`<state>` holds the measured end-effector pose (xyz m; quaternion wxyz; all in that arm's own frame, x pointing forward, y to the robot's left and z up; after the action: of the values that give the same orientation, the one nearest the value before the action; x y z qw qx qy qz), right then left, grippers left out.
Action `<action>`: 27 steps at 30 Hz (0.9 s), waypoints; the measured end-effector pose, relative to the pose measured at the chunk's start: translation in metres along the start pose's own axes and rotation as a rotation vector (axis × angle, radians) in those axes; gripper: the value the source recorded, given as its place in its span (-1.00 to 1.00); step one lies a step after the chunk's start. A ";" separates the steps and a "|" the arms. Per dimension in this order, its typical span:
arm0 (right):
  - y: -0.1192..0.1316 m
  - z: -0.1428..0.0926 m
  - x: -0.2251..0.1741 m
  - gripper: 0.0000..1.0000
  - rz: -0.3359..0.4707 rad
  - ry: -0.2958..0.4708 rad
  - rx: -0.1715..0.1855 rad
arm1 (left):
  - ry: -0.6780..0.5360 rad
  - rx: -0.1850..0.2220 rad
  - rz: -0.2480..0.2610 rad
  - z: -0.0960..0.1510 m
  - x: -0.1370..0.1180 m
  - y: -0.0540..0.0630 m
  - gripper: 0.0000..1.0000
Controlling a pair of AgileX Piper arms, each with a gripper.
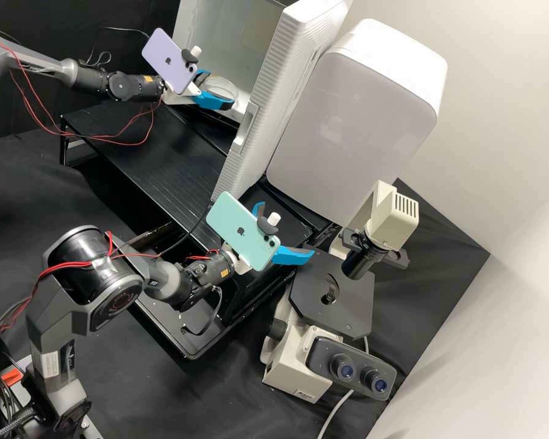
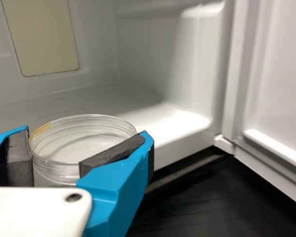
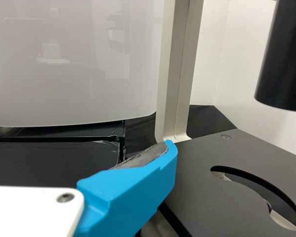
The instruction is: Take the petri dish out of the incubator
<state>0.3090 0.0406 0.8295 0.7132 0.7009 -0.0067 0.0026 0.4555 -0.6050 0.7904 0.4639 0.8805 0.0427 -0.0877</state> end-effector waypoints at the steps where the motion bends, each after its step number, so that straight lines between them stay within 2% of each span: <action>1: 0.000 0.000 0.000 1.00 0.000 0.000 0.000 | -0.011 0.005 0.000 0.002 -0.003 -0.001 -1.00; 9: 0.000 0.000 0.000 1.00 0.000 0.000 0.000 | -0.062 0.038 -0.013 0.002 -0.039 -0.015 -1.00; 16: 0.000 0.000 0.000 1.00 0.000 0.000 0.000 | -0.107 0.040 -0.011 -0.003 -0.071 -0.028 -1.00; 21: 0.000 0.000 0.000 1.00 0.000 0.000 0.000 | -0.134 0.051 -0.026 -0.012 -0.091 -0.045 -1.00; 24: 0.000 0.000 0.000 1.00 0.000 0.000 0.000 | -0.128 0.041 -0.054 -0.021 -0.103 -0.058 -1.00; 27: 0.000 0.000 0.000 1.00 0.000 0.000 0.000 | -0.126 0.034 -0.049 -0.028 -0.118 -0.065 -1.00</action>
<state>0.3090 0.0406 0.8295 0.7132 0.7009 -0.0067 0.0026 0.3332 -0.5448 0.7760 0.4484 0.8796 0.0338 -0.1550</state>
